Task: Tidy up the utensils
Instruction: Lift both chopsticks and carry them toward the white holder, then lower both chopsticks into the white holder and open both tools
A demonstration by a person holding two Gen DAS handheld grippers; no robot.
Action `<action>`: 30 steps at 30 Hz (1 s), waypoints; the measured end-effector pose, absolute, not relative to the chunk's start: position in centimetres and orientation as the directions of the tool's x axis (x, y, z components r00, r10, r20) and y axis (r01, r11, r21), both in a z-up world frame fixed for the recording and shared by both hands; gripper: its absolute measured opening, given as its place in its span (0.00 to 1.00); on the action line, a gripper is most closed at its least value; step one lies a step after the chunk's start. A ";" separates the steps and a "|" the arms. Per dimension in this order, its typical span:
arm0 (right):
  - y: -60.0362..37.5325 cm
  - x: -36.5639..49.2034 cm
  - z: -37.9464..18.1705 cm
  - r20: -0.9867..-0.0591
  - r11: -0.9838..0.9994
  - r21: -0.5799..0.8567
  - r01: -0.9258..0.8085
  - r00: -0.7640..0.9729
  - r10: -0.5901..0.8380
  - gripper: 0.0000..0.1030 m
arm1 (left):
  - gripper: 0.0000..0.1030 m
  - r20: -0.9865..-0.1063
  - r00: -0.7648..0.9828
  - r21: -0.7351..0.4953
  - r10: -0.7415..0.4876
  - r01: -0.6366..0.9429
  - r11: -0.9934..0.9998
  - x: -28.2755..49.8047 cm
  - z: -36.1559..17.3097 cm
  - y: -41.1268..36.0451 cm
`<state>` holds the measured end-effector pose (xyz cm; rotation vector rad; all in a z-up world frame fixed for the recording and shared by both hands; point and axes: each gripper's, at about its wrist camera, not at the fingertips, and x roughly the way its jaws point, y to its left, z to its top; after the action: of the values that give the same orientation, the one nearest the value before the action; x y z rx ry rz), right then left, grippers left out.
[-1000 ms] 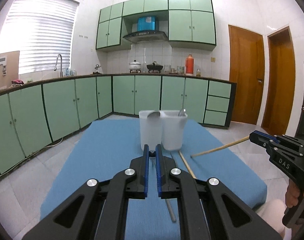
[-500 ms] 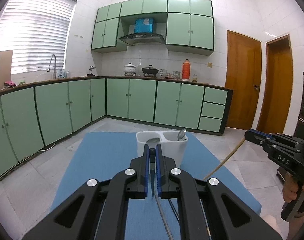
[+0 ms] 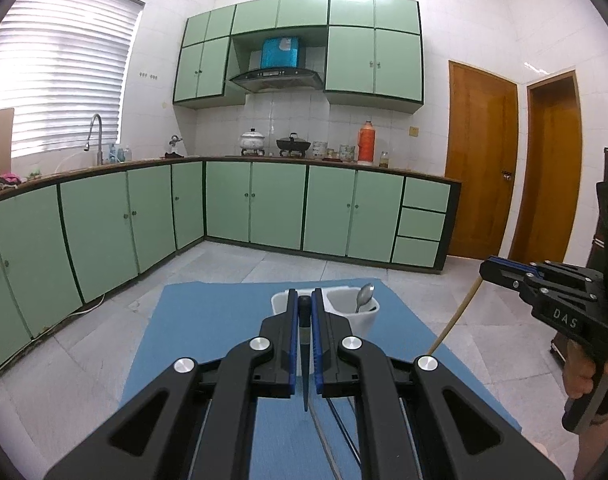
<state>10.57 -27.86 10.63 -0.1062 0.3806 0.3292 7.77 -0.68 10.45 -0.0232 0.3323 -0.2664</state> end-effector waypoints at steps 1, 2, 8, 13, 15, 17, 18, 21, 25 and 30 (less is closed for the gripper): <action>-27.9 10.5 11.2 -0.374 0.939 -0.040 -0.341 0.877 0.303 0.06 | 0.06 -0.308 0.914 -0.066 -0.264 0.257 0.964 7.6 10.9 -0.5; -27.9 10.5 11.9 -0.364 0.937 -0.043 -0.346 0.879 0.307 0.06 | 0.06 -0.295 0.918 -0.064 -0.265 0.258 0.964 7.4 11.5 -0.4; -28.0 11.2 16.5 -0.297 0.934 -0.043 -0.355 0.897 0.328 0.06 | 0.06 -0.209 0.942 -0.051 -0.261 0.257 0.965 7.2 15.5 -0.3; -27.9 12.3 19.8 -0.246 0.934 -0.042 -0.354 0.910 0.334 0.06 | 0.06 -0.109 0.958 -0.037 -0.264 0.262 0.964 7.4 19.6 -0.8; -27.6 13.1 20.7 -0.235 0.936 -0.053 -0.347 0.916 0.326 0.06 | 0.06 -0.077 0.964 -0.021 -0.253 0.252 0.968 7.9 20.7 -1.4; -27.2 14.4 21.3 -0.231 0.940 -0.063 -0.337 0.921 0.314 0.06 | 0.06 -0.046 0.971 -0.003 -0.234 0.234 0.972 8.6 21.4 -2.0; -27.2 15.0 21.4 -0.232 0.940 -0.062 -0.336 0.921 0.313 0.06 | 0.06 -0.033 0.975 0.006 -0.221 0.221 0.975 9.4 21.7 -2.4; -26.9 17.1 21.5 -0.243 0.941 -0.051 -0.335 0.918 0.314 0.06 | 0.06 -0.033 0.976 0.005 -0.217 0.218 0.976 11.7 21.8 -3.3; -26.4 20.1 20.6 -0.261 0.943 -0.036 -0.331 0.914 0.311 0.06 | 0.06 -0.063 0.976 0.013 -0.207 0.208 0.978 15.4 20.6 -4.4; -25.9 23.9 17.8 -0.311 0.945 -0.001 -0.327 0.898 0.311 0.06 | 0.06 -0.141 0.968 -0.001 -0.206 0.208 0.978 19.9 17.7 -5.1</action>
<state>23.90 -25.90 17.79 -0.0539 0.3126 0.3306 19.94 -5.06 17.73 0.0141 0.1415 -0.2089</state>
